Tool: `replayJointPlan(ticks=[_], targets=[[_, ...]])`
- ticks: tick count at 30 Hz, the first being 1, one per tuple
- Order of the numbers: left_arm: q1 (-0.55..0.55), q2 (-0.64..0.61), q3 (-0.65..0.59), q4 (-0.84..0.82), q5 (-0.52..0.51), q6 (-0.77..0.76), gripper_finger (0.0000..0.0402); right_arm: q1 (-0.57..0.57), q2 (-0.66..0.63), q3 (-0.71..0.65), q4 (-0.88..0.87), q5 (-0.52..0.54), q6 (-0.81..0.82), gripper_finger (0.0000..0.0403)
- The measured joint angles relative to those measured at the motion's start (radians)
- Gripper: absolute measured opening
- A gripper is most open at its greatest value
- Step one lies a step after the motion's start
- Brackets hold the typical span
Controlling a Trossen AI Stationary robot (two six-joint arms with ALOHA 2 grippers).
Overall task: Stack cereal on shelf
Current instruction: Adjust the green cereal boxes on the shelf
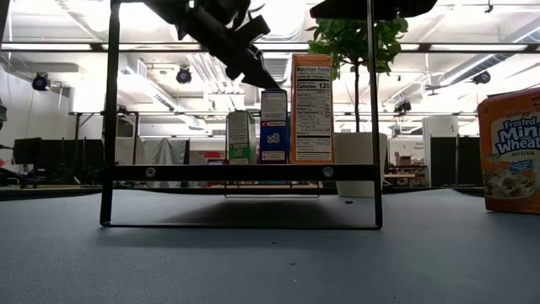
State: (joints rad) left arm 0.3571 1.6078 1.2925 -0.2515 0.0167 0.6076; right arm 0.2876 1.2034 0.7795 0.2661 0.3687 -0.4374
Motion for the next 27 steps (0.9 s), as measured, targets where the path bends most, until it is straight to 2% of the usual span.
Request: replayJointPlan(ticks=[4,7,14,27], targets=[[0.055,0.008,0.01,0.008,0.109,-0.013,0.0,0.0,0.0,0.0,0.0,0.0,0.0,0.0054],[0.064,0.009,-0.008,0.036,0.146,-0.053,0.0,0.0,0.0,0.0,0.0,0.0,-0.001,0.0054],[0.063,0.009,-0.075,0.156,0.153,-0.088,0.0,0.0,0.0,0.0,0.0,0.0,0.0,0.0054],[0.063,0.08,-0.083,0.206,0.149,-0.129,0.0,0.0,0.0,0.0,0.001,0.0,0.001,0.0054]])
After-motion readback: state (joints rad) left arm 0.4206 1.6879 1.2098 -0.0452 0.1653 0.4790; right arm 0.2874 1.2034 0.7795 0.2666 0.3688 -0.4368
